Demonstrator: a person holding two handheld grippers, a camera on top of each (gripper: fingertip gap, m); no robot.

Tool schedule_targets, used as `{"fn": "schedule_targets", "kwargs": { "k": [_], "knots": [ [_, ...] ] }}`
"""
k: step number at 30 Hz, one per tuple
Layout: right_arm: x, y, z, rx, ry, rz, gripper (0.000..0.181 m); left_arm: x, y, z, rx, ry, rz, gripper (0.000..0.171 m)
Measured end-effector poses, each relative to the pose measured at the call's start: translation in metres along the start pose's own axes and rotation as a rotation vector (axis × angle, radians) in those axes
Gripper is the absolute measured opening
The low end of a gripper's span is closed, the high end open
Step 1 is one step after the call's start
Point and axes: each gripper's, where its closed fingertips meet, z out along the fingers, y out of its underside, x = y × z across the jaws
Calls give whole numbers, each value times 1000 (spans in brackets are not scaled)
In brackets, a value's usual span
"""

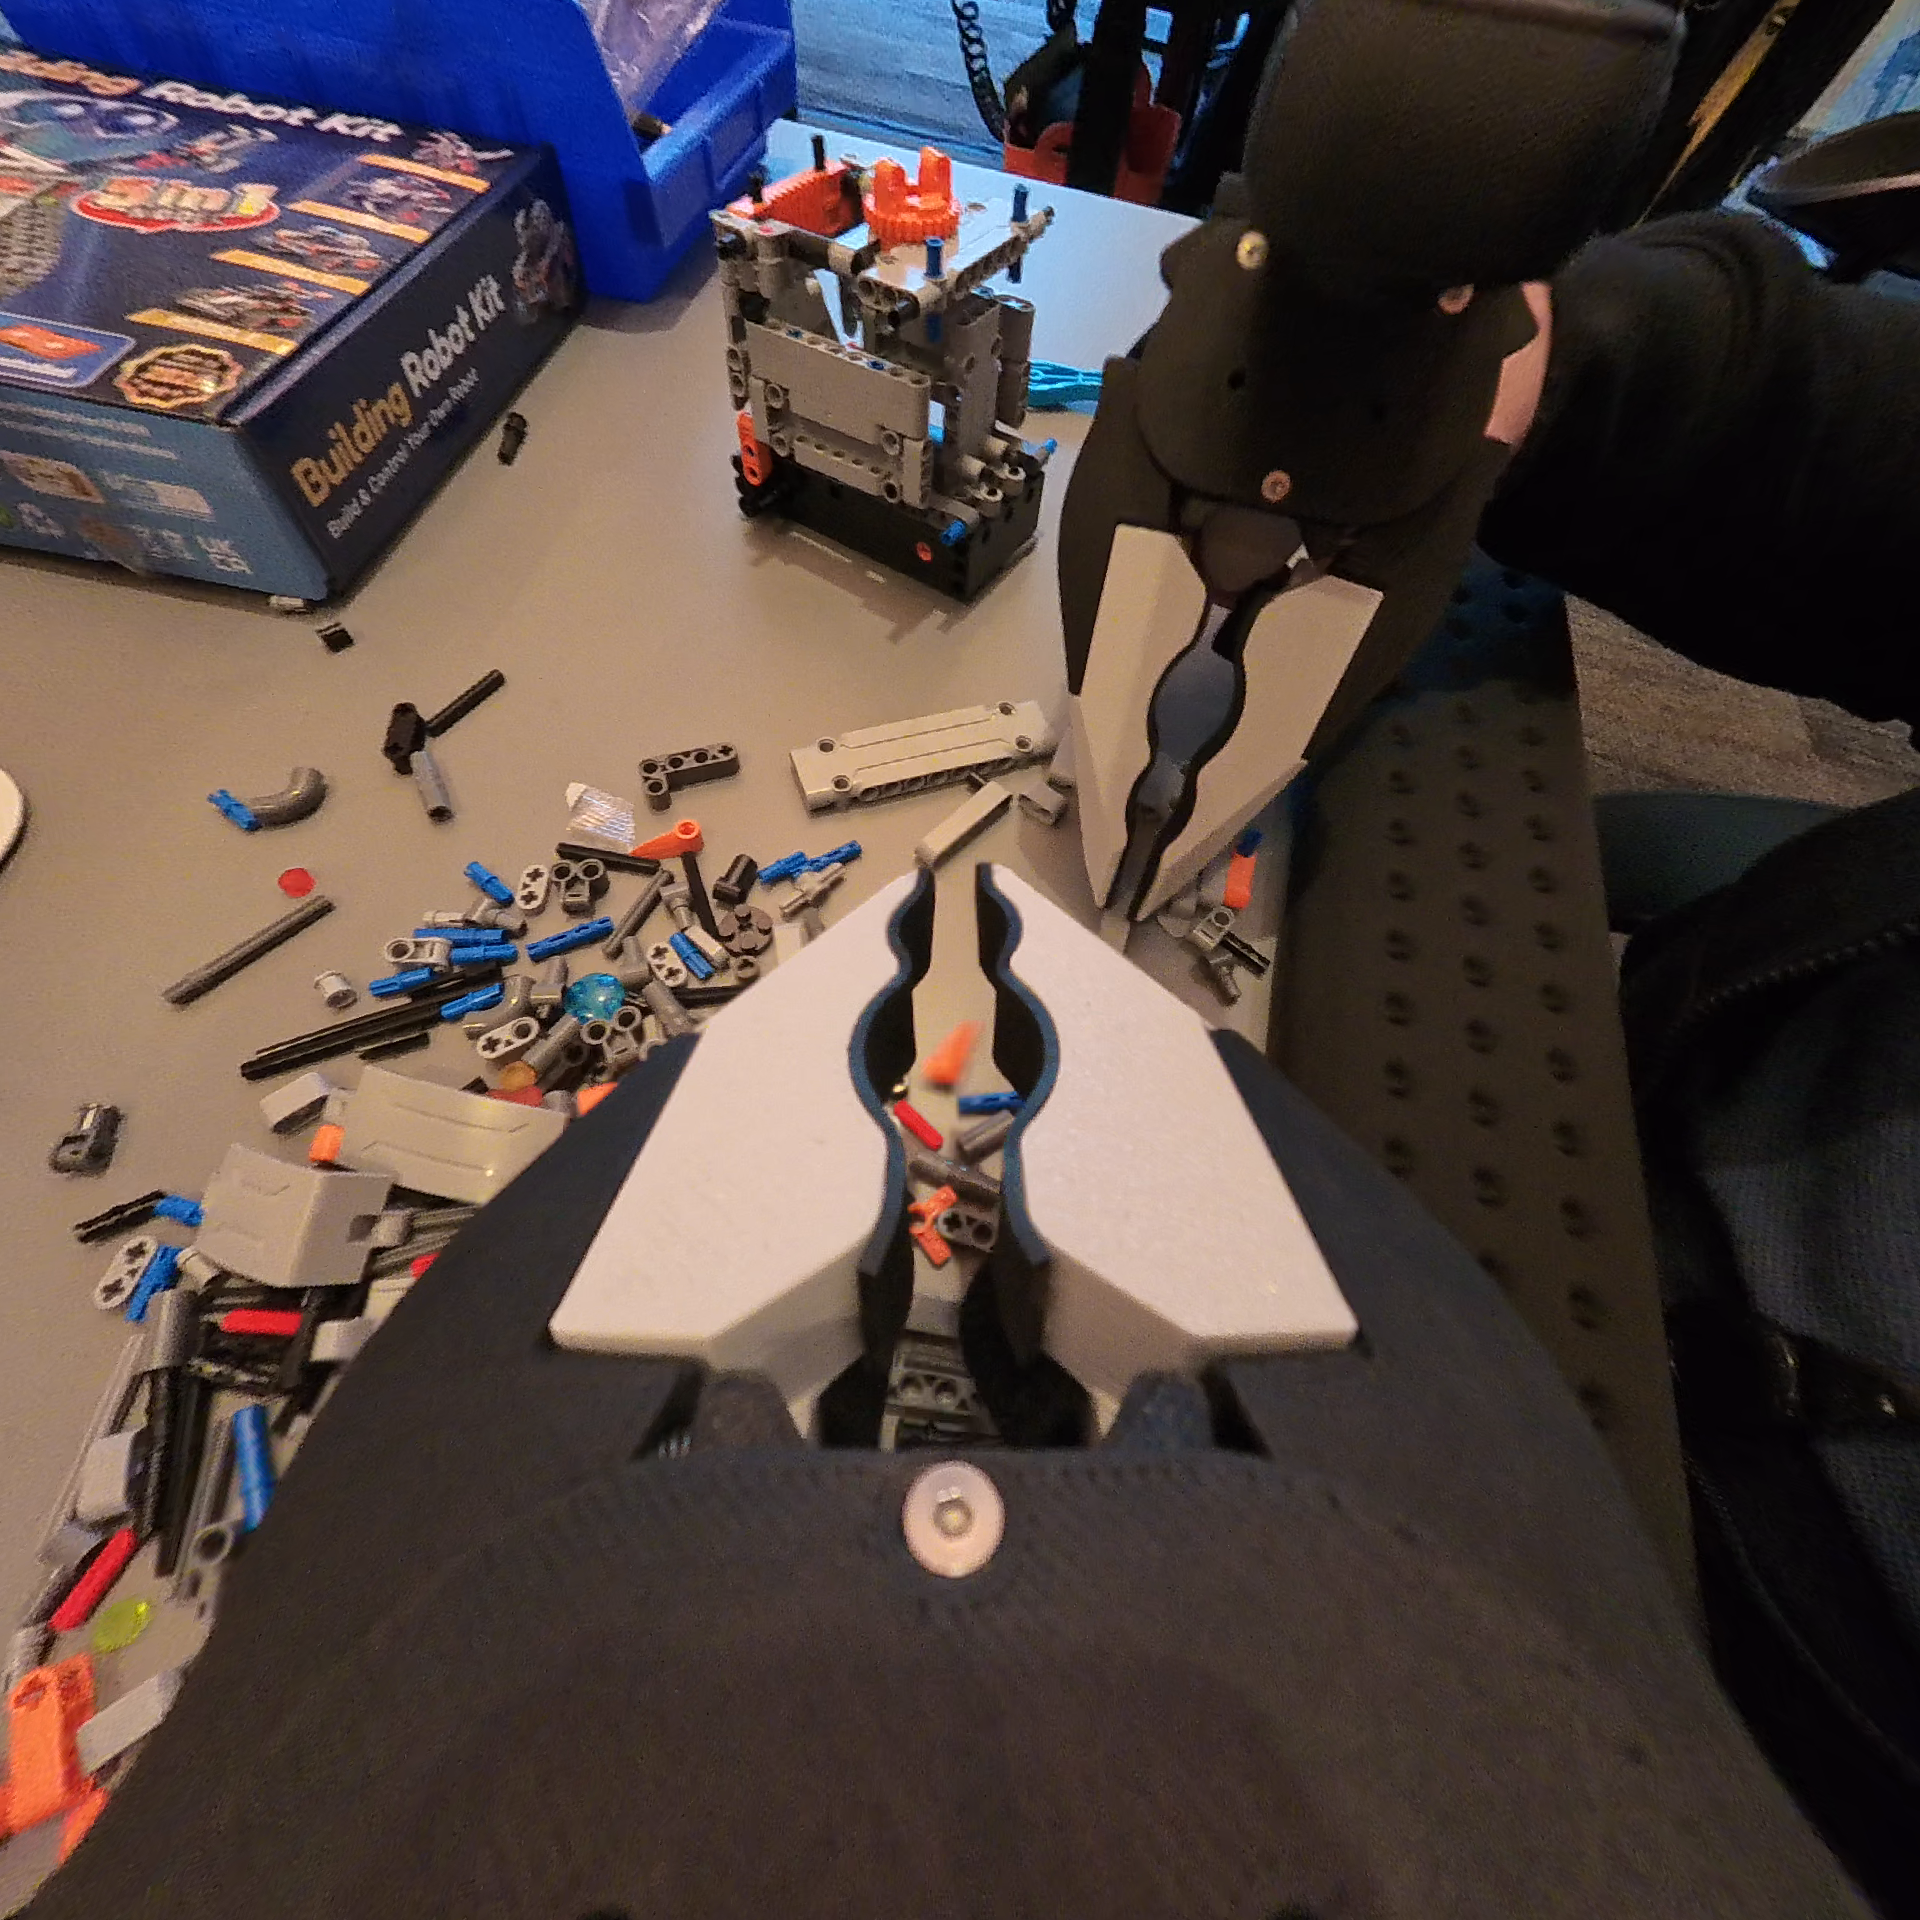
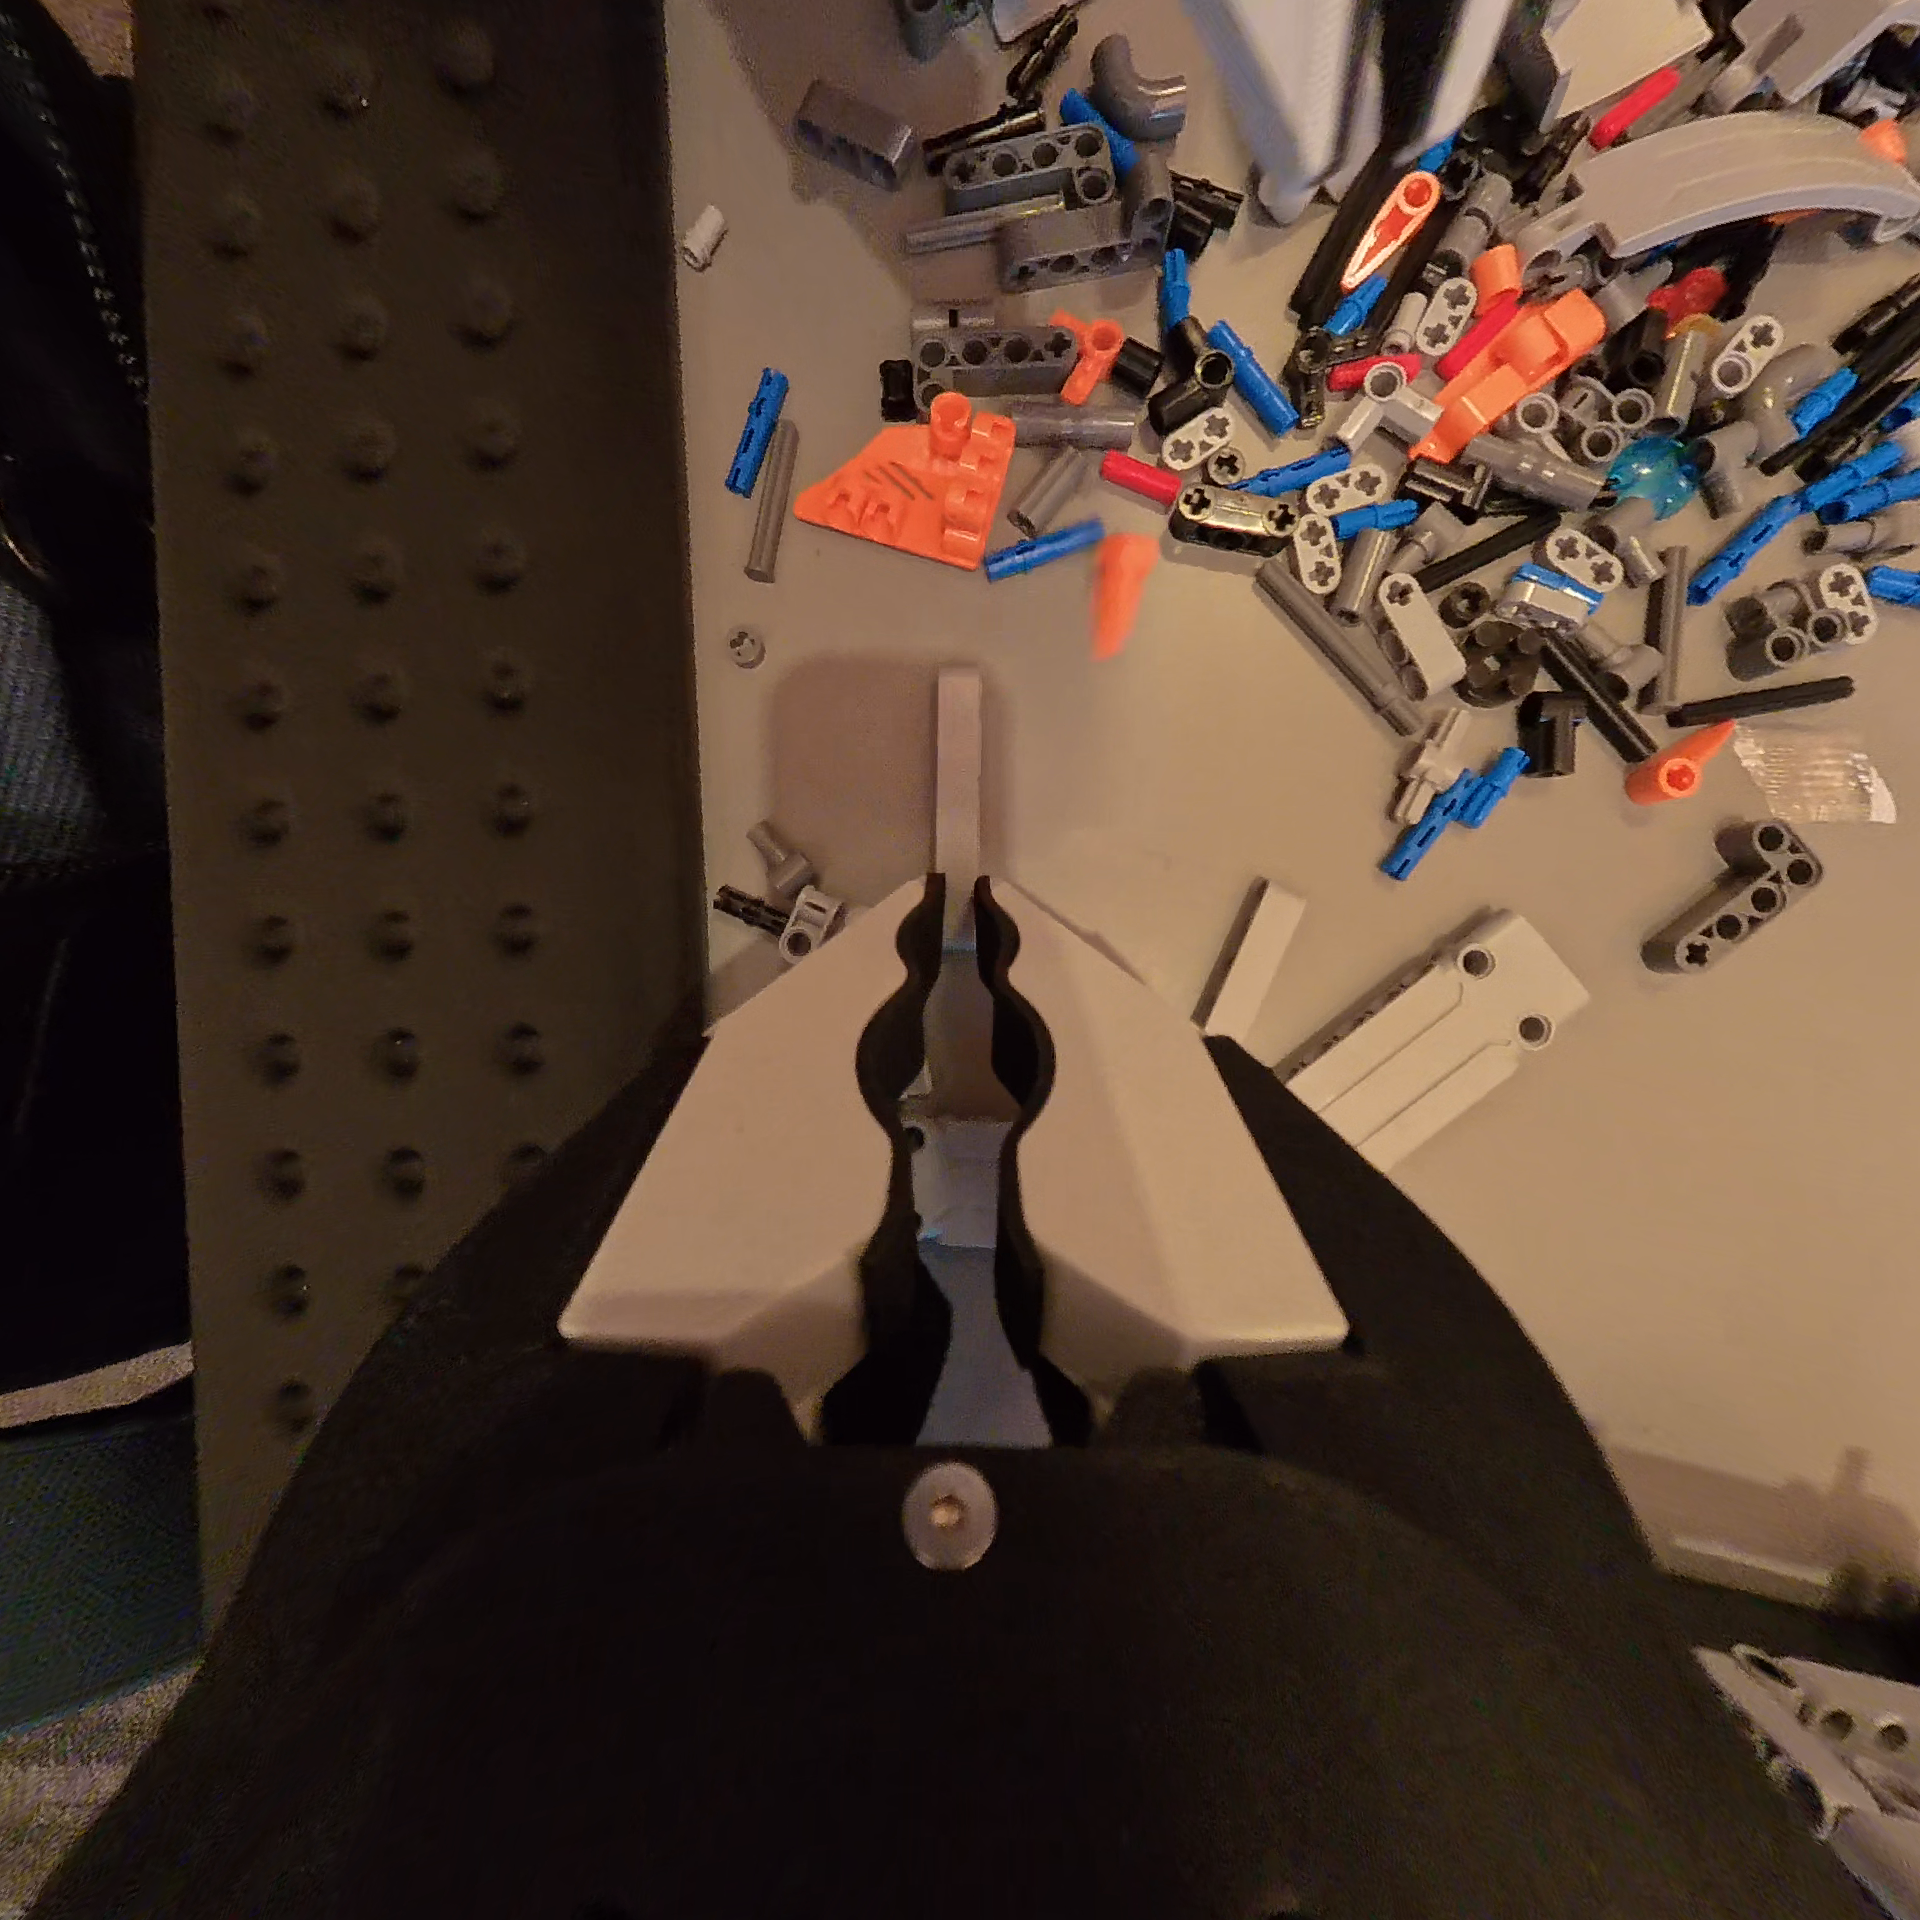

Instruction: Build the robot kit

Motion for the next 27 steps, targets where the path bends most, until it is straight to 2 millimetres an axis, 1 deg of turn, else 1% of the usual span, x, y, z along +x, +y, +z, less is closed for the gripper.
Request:
{"fn": "schedule_targets", "kwargs": {
  "k": [1,3,5,7,10,13,15,17,18,20,22,24,27],
  "knots": [
    [0,1,0,-1,2,12,6,2,2,2,-11,9,4,7],
    [2,3,-2,-1,14,29,15,5,5,6,-35,12,16,7],
    [2,0,-4,19,15,40,19,6,8,9,-54,10,27,7],
    [1,1,-1,6,15,42,23,8,9,11,-62,25,27,8],
    [2,5,5,-28,42,21,7,11,14,15,-84,45,23,10],
    [8,3,3,-14,72,32,6,15,20,22,-116,63,32,13],
    [12,-4,-3,31,105,24,5,18,23,26,-136,74,29,19],
    [16,-14,-14,75,188,-35,6,23,23,29,-133,111,-12,32],
    [16,-23,-22,109,231,-76,6,24,21,30,-120,128,-49,38],
    [18,-39,-37,152,329,-139,5,27,14,30,-74,181,-117,42],
    [21,-50,-50,161,435,-213,5,32,7,28,-31,247,-180,41],
    [22,-58,-57,149,517,-280,6,41,-1,25,15,329,-232,35],
    [18,-70,-64,146,603,-377,5,44,-12,19,91,389,-290,14]
  ]
}}
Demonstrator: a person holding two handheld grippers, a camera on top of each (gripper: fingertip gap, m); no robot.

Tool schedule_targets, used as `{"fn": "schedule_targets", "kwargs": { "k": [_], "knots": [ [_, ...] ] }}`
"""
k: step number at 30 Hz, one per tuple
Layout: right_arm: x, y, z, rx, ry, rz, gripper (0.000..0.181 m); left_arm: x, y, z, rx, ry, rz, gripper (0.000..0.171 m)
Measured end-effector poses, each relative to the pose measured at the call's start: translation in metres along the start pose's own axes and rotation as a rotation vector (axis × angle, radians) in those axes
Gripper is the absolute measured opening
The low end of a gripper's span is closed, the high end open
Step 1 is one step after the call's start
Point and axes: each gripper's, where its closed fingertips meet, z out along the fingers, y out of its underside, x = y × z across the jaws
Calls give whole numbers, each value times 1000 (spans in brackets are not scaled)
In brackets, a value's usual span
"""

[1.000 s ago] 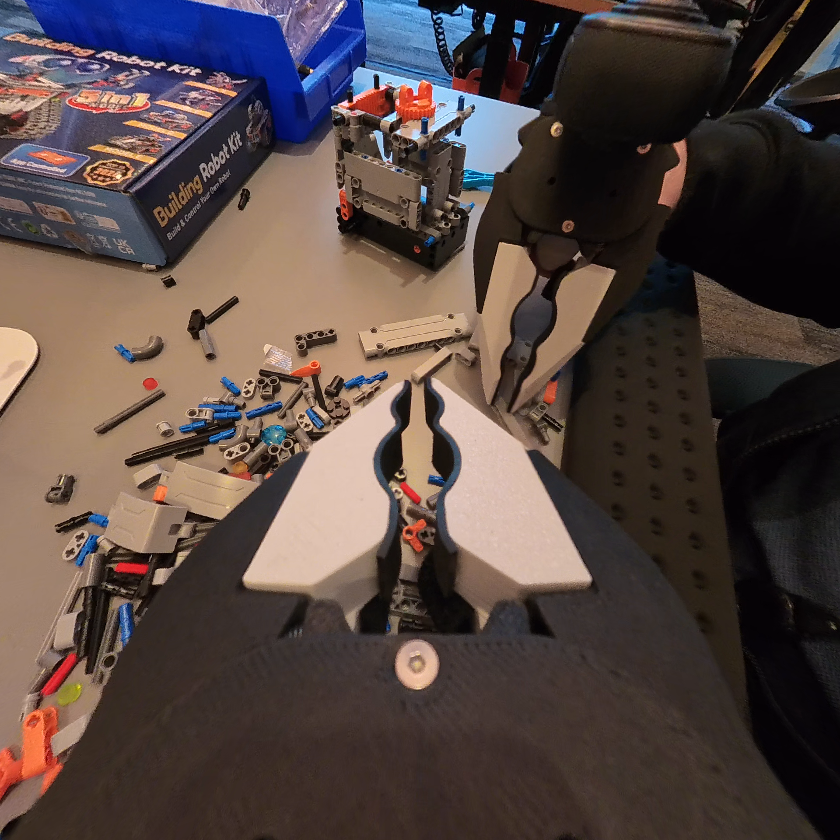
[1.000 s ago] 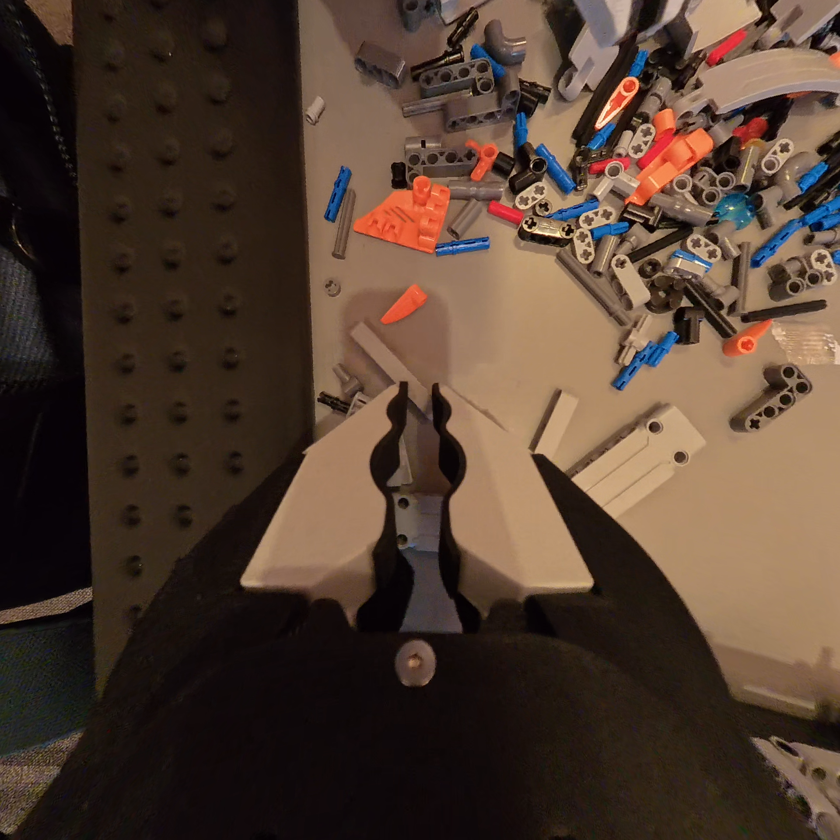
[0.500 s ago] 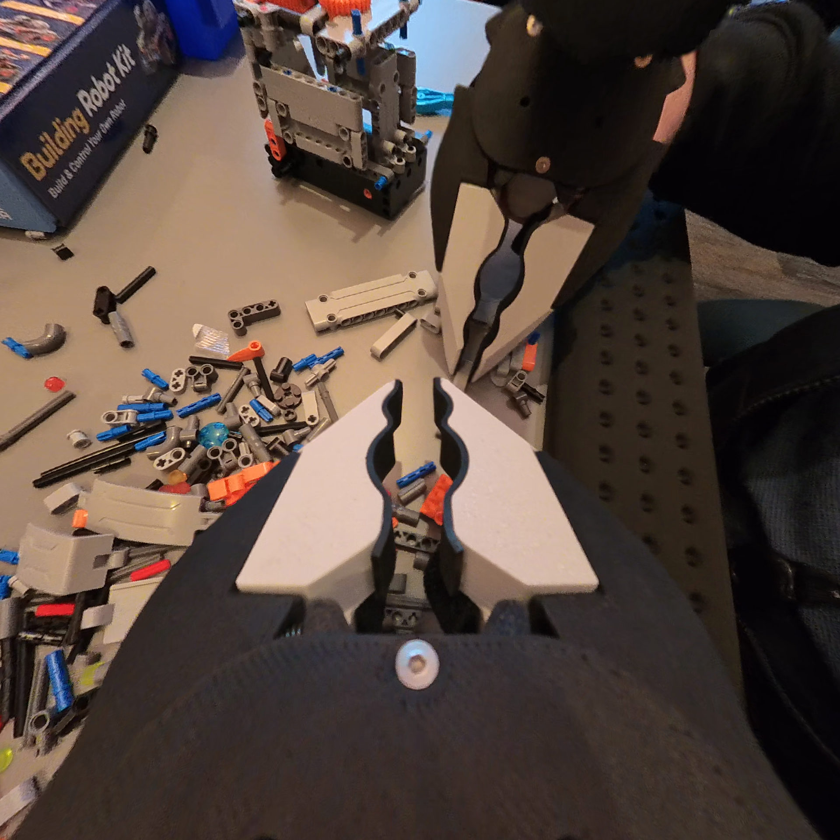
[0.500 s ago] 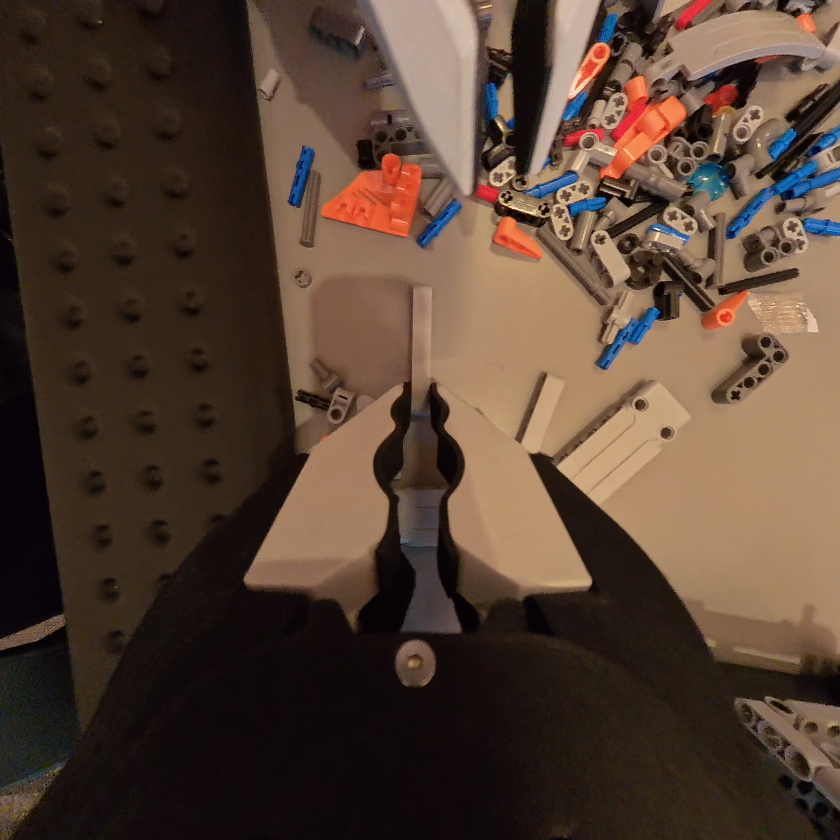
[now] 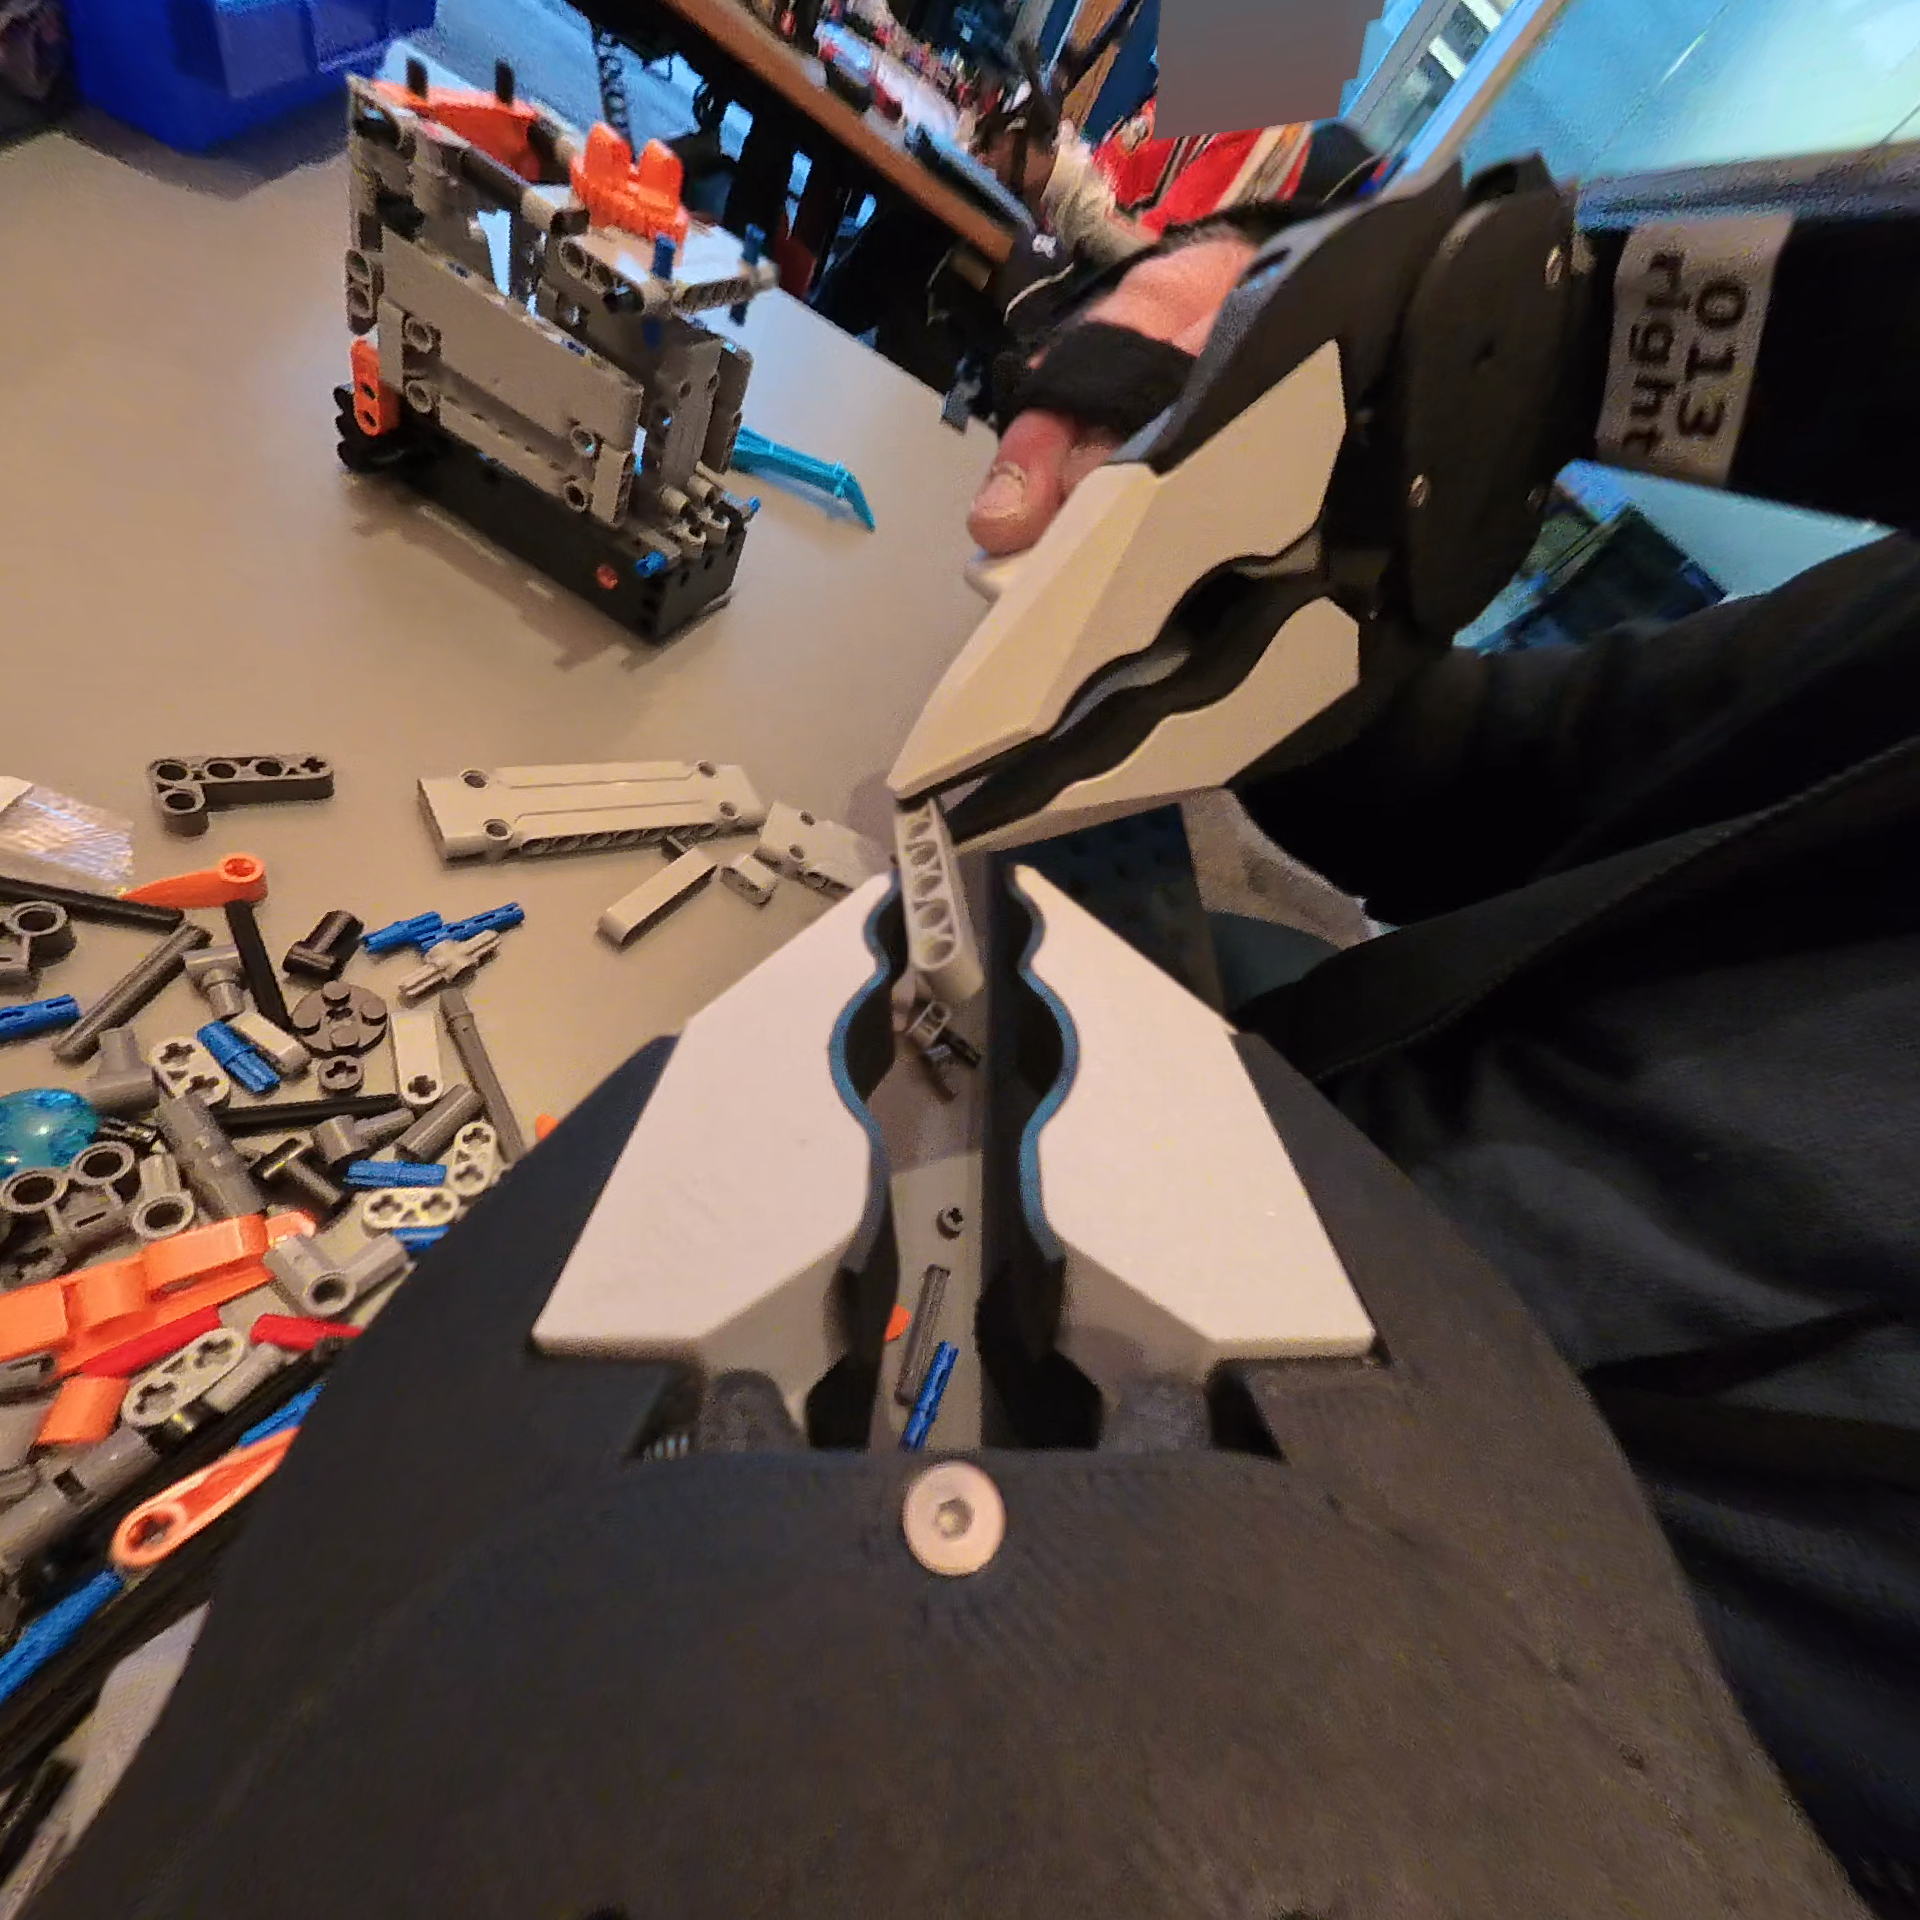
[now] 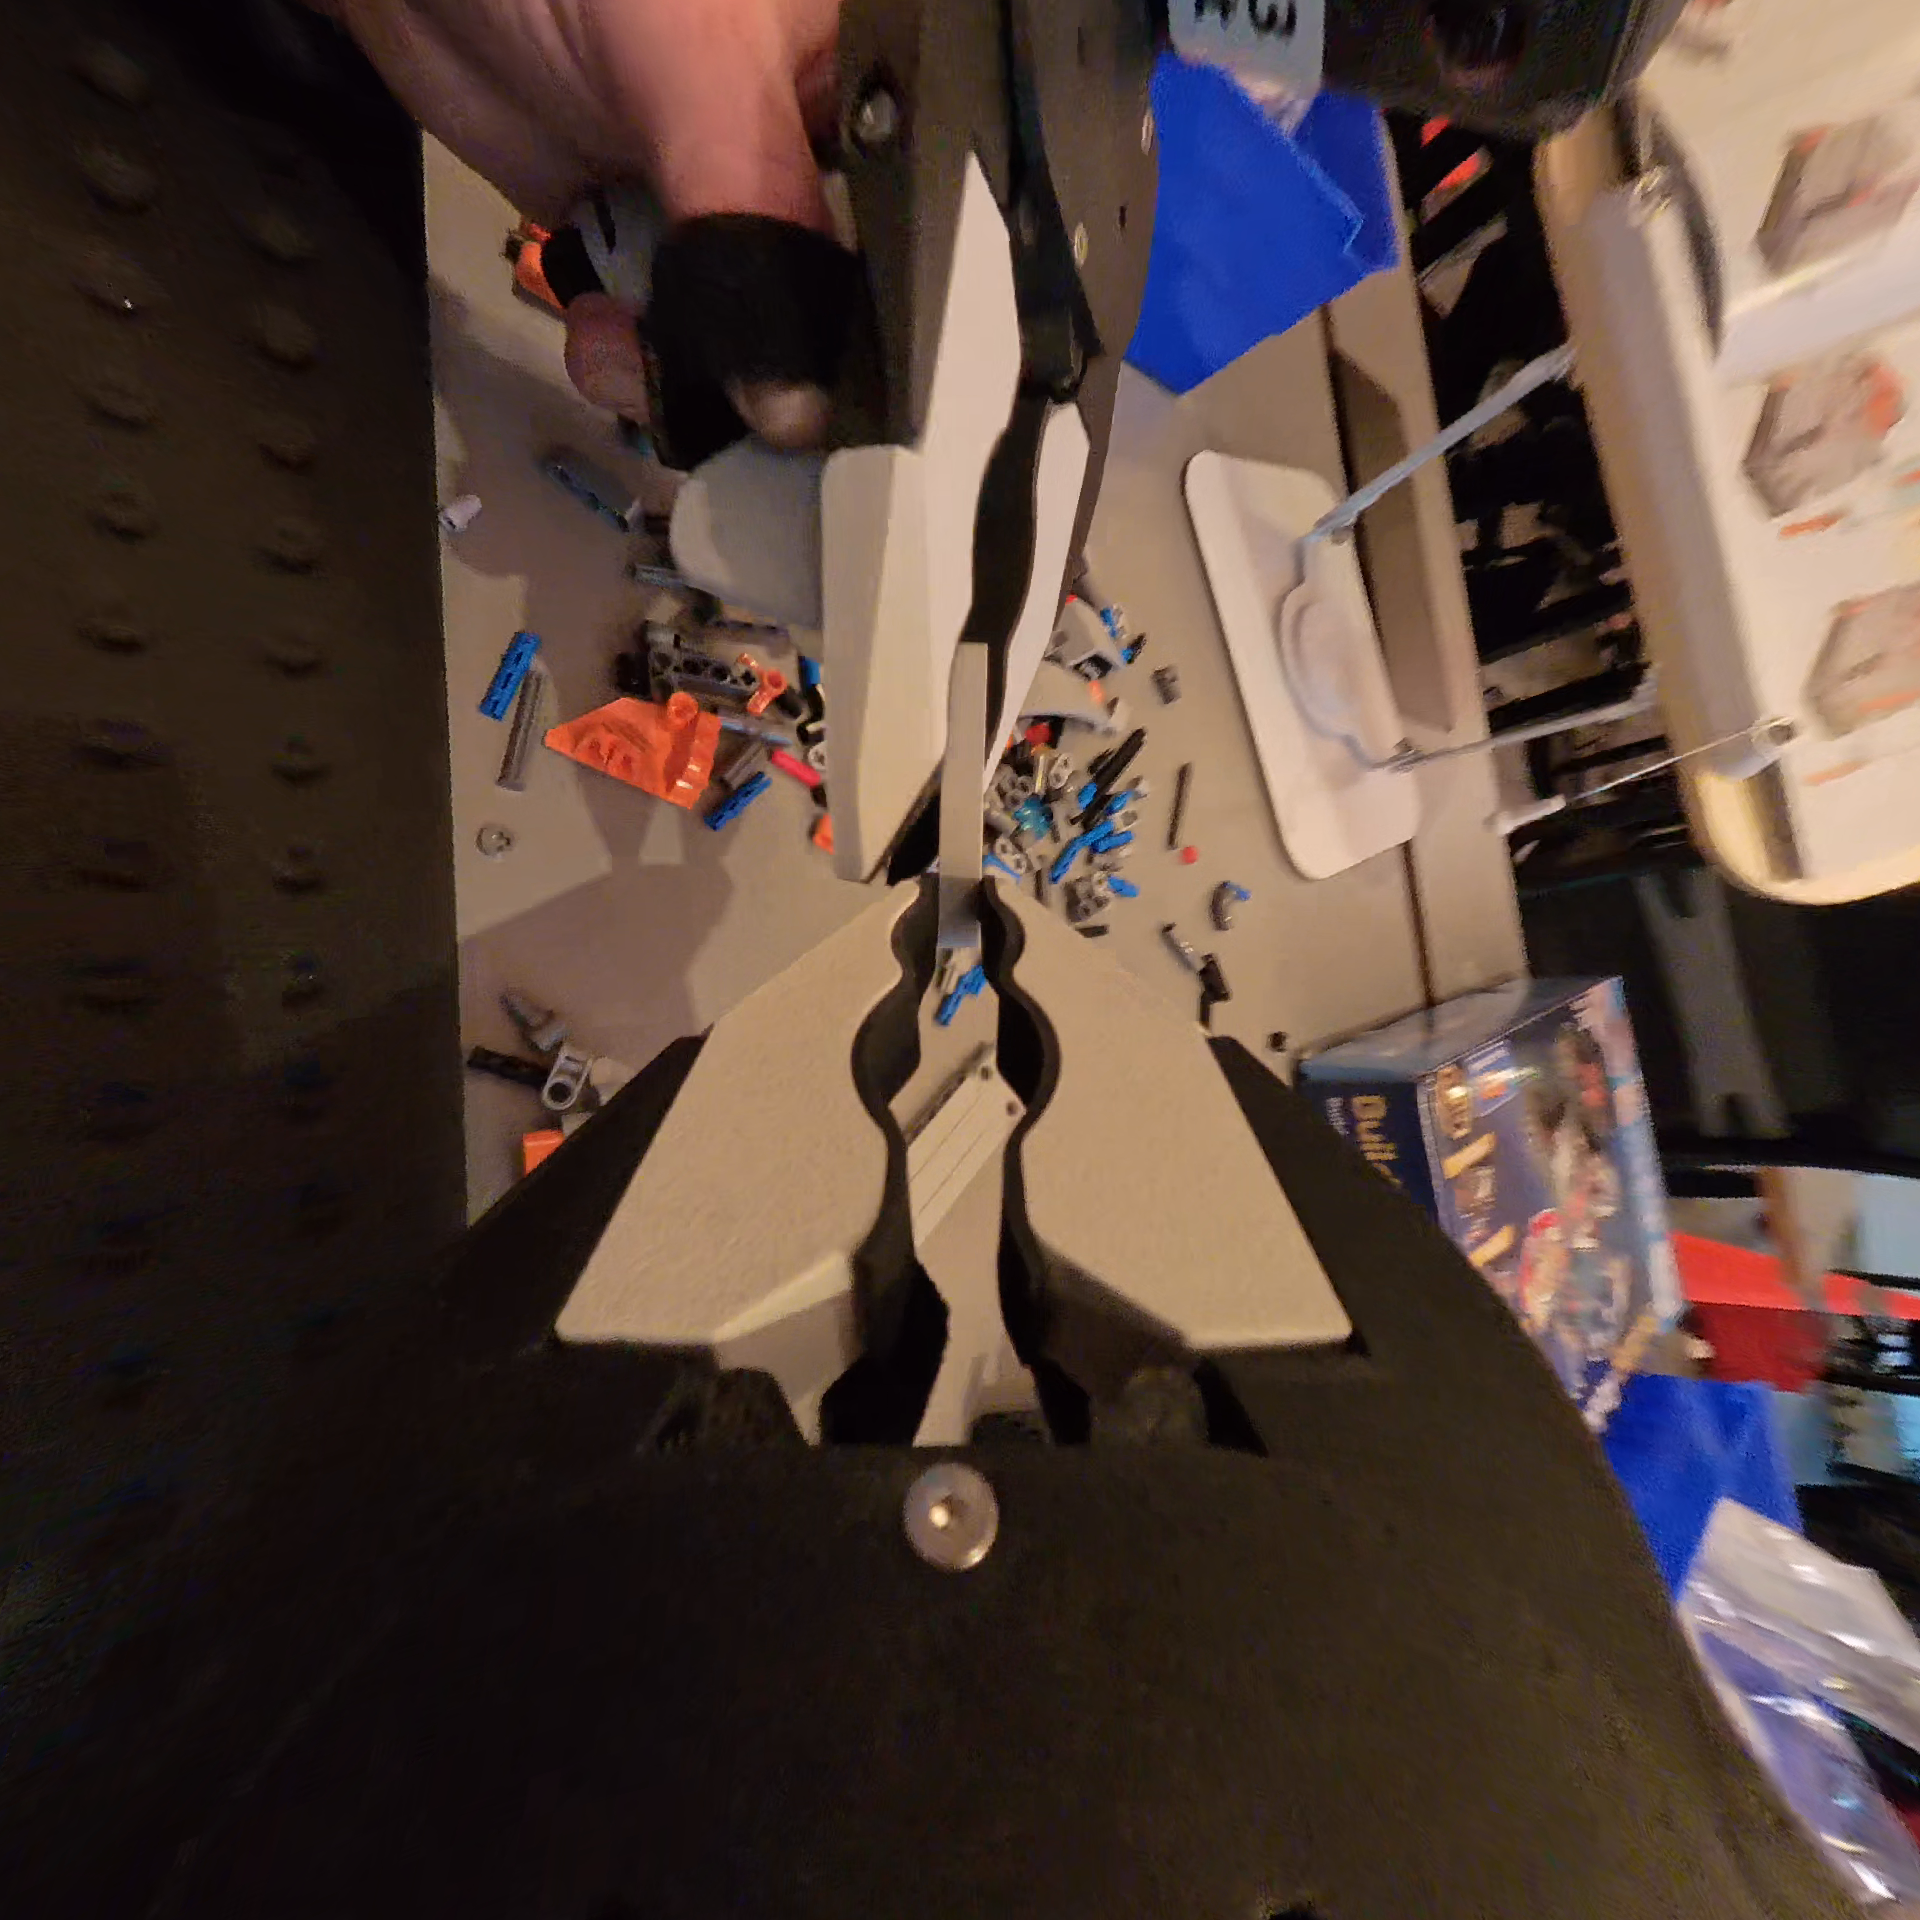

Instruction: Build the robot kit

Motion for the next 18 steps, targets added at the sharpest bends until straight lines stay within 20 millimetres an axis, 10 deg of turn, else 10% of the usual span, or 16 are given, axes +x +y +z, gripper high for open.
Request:
{"fn": "schedule_targets", "kwargs": {
  "k": [7,18],
  "knots": [
    [9,-14,-6,25,83,-59,6,5,-13,-10,84,21,21,5],
    [0,-6,-10,103,-269,378,20,3,-11,-12,6,-157,306,4]
  ]
}}
